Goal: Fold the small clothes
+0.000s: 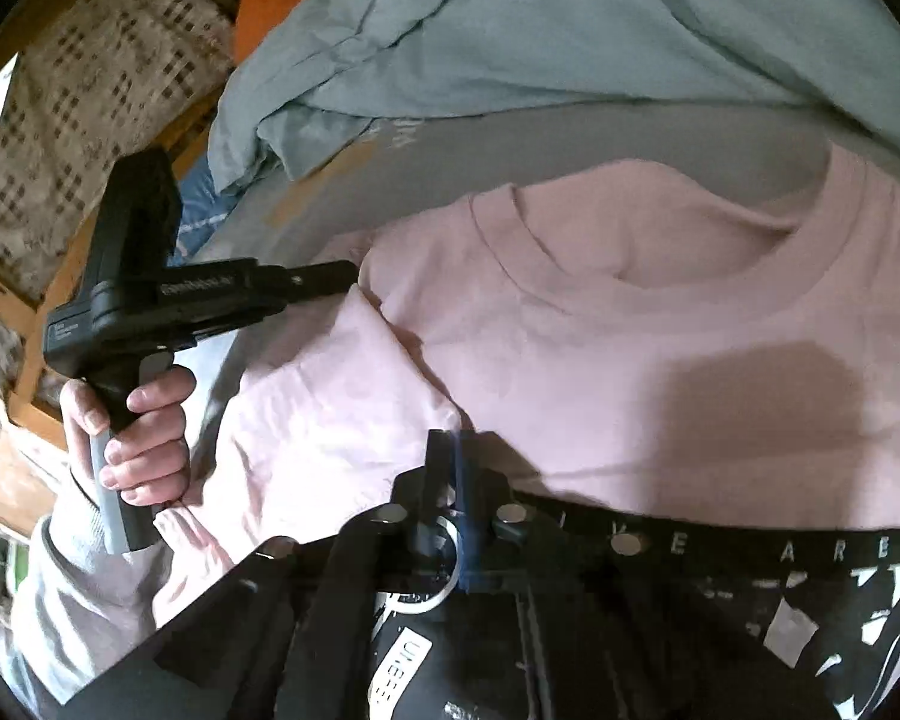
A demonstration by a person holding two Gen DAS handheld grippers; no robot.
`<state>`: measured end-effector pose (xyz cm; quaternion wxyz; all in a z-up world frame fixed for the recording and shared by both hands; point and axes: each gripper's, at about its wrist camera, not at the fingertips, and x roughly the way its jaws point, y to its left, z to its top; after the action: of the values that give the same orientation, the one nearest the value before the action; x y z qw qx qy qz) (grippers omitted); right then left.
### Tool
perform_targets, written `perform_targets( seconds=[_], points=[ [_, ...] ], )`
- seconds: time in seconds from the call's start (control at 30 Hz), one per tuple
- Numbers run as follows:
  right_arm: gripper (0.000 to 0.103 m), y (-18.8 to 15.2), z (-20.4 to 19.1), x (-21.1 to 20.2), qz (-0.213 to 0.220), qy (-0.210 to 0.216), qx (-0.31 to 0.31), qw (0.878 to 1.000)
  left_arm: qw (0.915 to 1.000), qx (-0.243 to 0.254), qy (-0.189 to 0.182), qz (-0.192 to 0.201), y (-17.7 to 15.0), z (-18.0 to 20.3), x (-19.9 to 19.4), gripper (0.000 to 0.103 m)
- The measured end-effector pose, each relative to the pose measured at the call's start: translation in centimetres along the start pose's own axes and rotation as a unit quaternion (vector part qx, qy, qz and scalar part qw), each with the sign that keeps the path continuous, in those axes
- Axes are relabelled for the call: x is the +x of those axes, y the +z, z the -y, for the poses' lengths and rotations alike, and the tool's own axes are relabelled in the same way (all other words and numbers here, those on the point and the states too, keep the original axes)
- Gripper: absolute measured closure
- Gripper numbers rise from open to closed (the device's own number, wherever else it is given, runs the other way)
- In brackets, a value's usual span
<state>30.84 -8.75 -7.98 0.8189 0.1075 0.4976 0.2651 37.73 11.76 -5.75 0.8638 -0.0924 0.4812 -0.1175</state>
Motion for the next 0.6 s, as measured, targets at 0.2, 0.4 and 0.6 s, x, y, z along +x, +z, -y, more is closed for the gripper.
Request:
perform_targets(
  seconds=[0.2, 0.4, 0.6],
  points=[
    [0.102, 0.5, -2.5, -2.1, 0.083, -0.038, -0.049, 0.995, 0.9969, 0.012, 0.054, 0.056, 2.2, 0.2, -1.3, 0.099],
    [0.084, 0.3, -1.3, -2.8, 0.066, -0.080, 0.006, 0.995, 0.9940, 0.034, 0.097, 0.038, 0.7, -0.8, 1.4, 0.096],
    [0.054, 0.9, 1.0, -9.7, 0.187, -0.151, 0.031, 0.970, 0.9653, 0.051, 0.241, 0.087, -0.1, 0.0, -3.1, 0.065]
  ],
)
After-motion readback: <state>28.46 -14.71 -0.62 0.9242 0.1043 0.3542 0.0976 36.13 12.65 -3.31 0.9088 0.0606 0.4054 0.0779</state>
